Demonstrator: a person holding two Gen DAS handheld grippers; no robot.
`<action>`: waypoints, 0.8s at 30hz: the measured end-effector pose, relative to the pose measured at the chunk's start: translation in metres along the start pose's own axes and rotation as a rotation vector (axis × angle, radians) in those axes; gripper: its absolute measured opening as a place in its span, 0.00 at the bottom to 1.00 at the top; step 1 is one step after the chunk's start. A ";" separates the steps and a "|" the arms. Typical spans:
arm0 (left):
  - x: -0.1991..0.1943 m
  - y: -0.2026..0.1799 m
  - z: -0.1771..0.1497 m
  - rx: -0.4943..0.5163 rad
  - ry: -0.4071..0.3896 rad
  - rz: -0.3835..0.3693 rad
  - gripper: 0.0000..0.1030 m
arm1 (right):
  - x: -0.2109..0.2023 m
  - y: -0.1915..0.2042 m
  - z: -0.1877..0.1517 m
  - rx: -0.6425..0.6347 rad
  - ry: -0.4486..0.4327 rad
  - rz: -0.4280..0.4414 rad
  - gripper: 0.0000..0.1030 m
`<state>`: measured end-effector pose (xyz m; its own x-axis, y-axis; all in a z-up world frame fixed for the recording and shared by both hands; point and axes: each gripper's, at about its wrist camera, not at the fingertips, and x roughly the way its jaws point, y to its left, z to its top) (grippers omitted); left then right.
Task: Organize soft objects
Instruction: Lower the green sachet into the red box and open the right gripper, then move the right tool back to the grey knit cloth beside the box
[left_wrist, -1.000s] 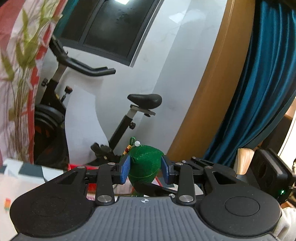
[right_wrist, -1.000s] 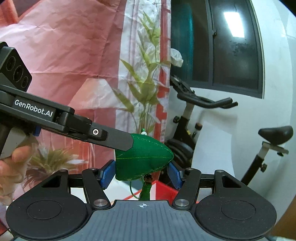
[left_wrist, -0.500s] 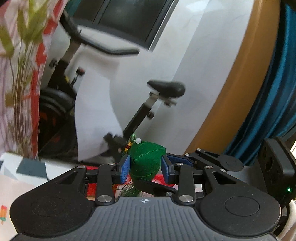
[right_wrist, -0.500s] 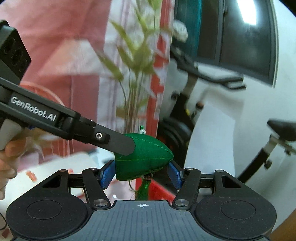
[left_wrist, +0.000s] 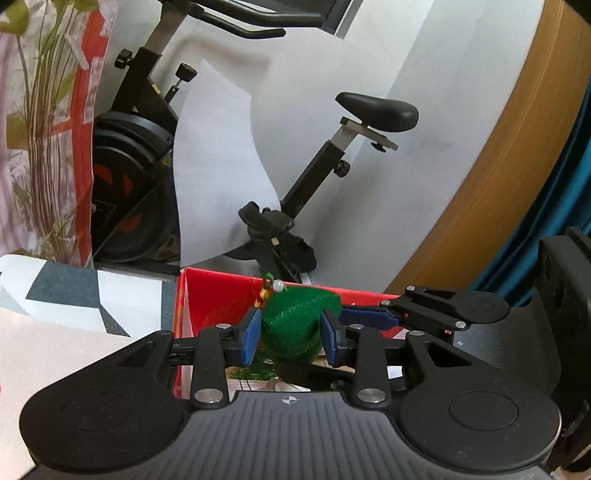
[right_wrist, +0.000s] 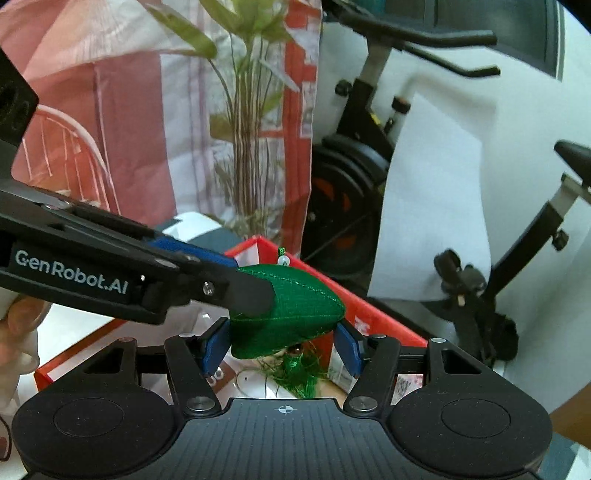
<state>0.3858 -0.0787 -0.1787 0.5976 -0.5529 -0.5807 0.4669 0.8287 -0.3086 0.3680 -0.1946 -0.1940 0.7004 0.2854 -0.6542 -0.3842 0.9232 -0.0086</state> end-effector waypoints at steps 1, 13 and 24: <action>0.000 -0.001 0.001 0.012 -0.004 0.011 0.35 | 0.000 -0.001 0.000 0.002 0.006 -0.004 0.55; -0.049 -0.014 -0.011 0.067 -0.080 0.099 0.35 | -0.047 -0.007 -0.017 0.058 -0.048 -0.065 0.52; -0.114 -0.036 -0.069 0.107 -0.118 0.220 0.35 | -0.116 0.014 -0.074 0.127 -0.143 -0.077 0.52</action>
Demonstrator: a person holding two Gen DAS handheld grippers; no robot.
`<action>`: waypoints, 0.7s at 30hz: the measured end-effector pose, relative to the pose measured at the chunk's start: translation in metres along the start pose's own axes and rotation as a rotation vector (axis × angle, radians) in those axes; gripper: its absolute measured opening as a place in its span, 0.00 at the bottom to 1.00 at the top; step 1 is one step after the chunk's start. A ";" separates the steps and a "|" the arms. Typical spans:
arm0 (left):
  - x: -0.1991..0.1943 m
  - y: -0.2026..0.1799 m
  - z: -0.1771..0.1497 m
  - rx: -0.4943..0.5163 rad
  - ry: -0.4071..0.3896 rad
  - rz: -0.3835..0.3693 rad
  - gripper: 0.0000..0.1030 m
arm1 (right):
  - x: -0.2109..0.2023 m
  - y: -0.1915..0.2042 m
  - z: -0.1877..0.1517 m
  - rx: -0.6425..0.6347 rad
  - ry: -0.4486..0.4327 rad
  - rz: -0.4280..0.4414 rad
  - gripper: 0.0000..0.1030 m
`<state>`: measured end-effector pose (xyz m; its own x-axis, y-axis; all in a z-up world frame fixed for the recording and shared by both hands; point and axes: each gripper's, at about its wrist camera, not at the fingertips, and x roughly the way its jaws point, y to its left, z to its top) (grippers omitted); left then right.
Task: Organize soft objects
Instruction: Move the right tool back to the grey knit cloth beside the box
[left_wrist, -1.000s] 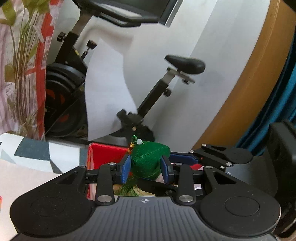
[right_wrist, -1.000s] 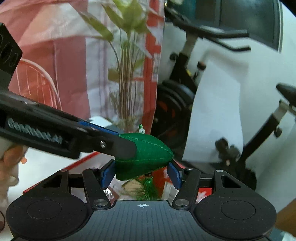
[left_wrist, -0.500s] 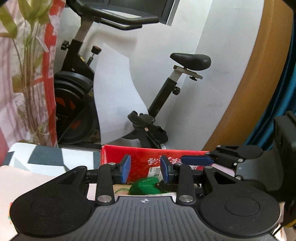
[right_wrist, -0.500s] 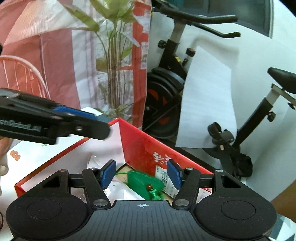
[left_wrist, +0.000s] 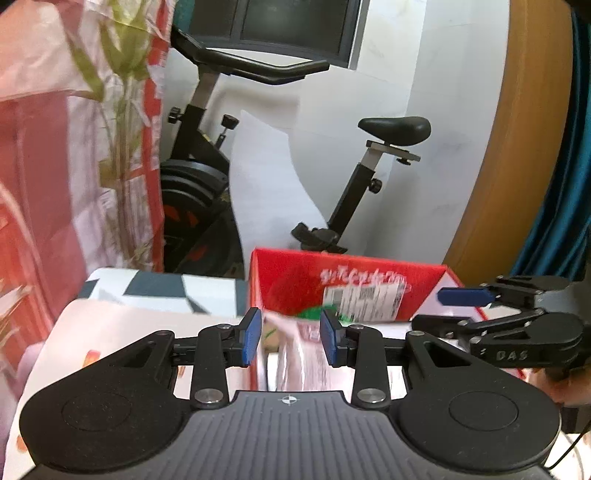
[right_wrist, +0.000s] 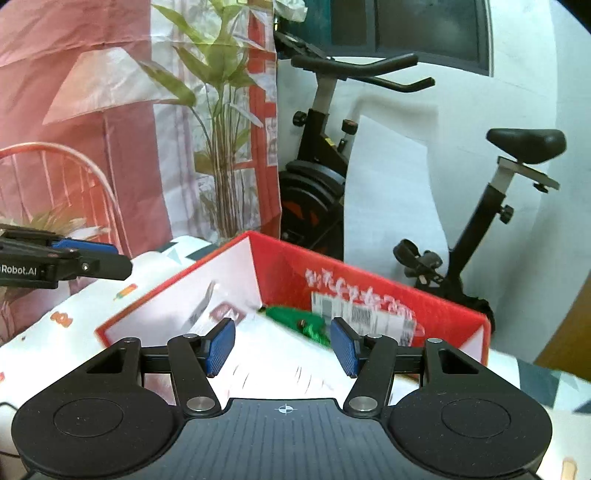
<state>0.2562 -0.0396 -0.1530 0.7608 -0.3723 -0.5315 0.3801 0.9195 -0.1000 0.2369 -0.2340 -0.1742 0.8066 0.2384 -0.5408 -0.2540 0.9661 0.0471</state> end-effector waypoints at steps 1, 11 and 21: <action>-0.005 -0.002 -0.007 0.003 0.002 0.008 0.35 | -0.006 0.001 -0.006 0.009 -0.006 0.000 0.52; -0.033 -0.010 -0.050 -0.029 0.006 0.053 0.35 | -0.055 0.013 -0.051 0.030 -0.039 0.001 0.52; -0.025 -0.007 -0.075 -0.116 0.077 0.060 0.35 | -0.068 0.026 -0.091 0.067 -0.021 0.009 0.52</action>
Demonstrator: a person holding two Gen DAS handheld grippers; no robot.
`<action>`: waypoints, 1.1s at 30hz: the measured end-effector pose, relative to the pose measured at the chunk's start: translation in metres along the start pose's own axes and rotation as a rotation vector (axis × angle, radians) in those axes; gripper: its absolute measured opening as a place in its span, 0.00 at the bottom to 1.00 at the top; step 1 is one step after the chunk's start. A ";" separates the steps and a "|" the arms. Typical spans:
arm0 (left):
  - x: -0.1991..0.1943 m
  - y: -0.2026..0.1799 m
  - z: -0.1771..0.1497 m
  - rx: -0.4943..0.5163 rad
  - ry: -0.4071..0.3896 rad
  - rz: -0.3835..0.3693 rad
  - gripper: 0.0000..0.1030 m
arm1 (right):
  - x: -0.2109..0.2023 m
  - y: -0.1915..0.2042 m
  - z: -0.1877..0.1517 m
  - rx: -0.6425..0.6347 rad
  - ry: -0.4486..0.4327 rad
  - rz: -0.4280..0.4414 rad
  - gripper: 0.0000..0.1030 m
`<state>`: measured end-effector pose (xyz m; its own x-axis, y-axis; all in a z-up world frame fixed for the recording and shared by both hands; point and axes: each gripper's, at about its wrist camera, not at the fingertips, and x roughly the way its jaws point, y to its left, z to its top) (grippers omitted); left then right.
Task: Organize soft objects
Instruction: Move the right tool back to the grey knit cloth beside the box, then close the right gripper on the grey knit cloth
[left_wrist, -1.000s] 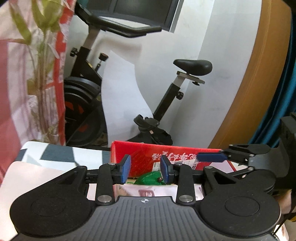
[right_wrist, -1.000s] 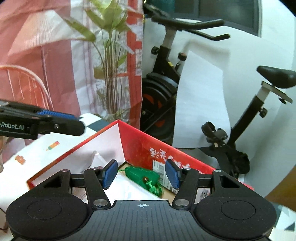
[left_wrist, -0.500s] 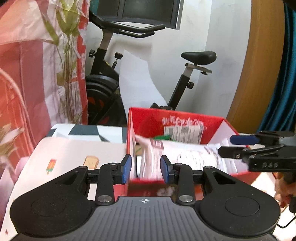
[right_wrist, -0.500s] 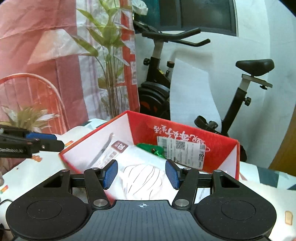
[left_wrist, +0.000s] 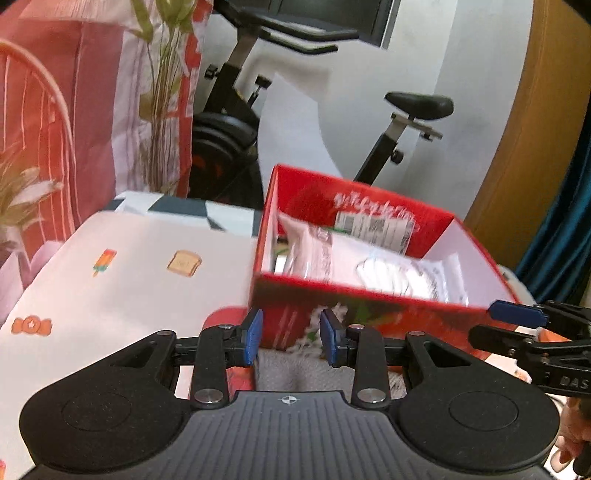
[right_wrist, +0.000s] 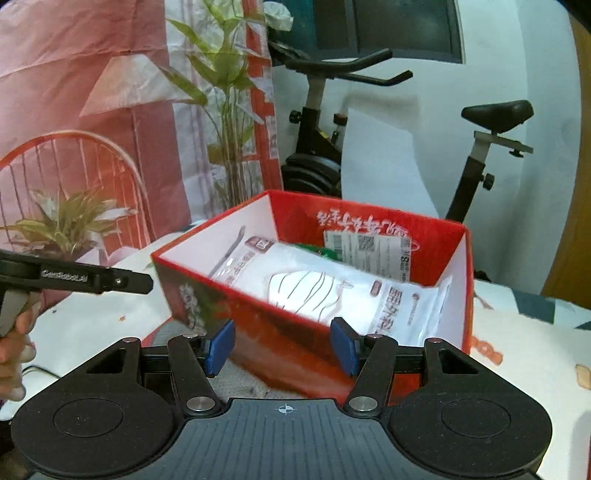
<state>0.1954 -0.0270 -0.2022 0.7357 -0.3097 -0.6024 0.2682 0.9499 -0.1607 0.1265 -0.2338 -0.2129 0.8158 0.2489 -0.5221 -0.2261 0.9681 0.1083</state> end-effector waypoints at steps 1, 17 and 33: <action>0.000 0.002 -0.002 -0.007 0.004 0.003 0.35 | 0.001 0.001 -0.004 -0.003 0.022 -0.003 0.52; 0.017 0.014 -0.024 -0.040 0.077 0.038 0.35 | 0.015 -0.016 -0.047 0.062 0.141 -0.055 0.52; 0.048 0.012 -0.023 -0.019 0.106 0.017 0.35 | 0.031 -0.034 -0.060 0.105 0.210 -0.087 0.52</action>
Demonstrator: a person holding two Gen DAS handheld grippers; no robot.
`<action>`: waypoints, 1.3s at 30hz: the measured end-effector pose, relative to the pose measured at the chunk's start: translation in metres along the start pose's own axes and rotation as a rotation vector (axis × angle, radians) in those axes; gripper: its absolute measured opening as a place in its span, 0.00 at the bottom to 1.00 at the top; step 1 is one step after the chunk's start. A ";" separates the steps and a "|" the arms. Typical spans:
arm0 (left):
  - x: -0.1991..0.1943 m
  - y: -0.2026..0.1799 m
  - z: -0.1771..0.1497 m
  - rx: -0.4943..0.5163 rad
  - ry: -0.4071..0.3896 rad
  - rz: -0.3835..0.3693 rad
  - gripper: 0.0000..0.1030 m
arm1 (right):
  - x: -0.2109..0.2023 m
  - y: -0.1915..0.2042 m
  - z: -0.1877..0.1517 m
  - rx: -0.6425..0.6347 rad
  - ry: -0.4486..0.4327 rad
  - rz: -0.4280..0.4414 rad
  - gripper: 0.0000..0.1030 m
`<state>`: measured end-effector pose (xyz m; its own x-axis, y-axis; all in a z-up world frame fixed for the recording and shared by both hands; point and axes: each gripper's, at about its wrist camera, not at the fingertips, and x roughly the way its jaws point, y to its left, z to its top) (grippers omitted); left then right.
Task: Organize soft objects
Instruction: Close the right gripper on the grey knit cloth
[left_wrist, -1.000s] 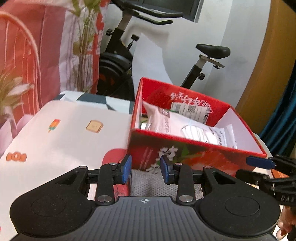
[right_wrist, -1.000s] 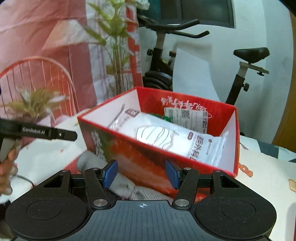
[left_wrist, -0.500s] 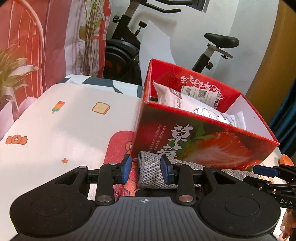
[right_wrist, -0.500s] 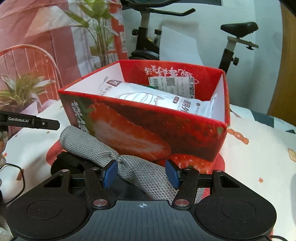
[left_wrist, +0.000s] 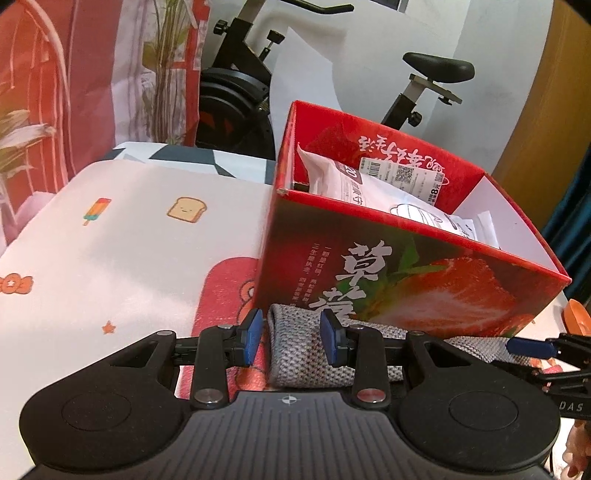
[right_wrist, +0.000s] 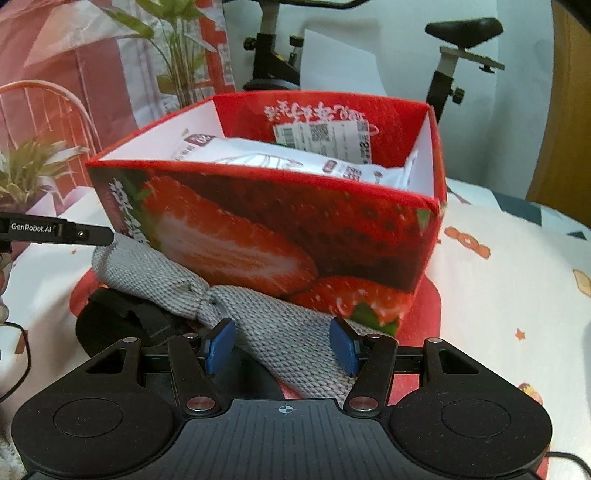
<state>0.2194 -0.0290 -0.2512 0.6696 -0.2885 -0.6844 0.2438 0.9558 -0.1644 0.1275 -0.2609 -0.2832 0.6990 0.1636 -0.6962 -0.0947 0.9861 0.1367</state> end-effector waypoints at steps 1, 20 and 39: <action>0.003 -0.001 0.000 0.000 0.004 -0.003 0.35 | 0.001 -0.001 -0.001 0.002 0.005 -0.001 0.52; 0.024 0.012 -0.017 -0.066 0.099 -0.031 0.16 | 0.006 -0.007 -0.007 0.055 0.007 0.007 0.52; 0.031 0.016 -0.014 -0.073 0.132 -0.033 0.38 | 0.013 -0.042 -0.021 0.224 0.034 -0.088 0.60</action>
<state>0.2341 -0.0214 -0.2851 0.5631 -0.3143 -0.7643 0.2089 0.9489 -0.2364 0.1258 -0.2999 -0.3123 0.6733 0.0820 -0.7348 0.1276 0.9660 0.2248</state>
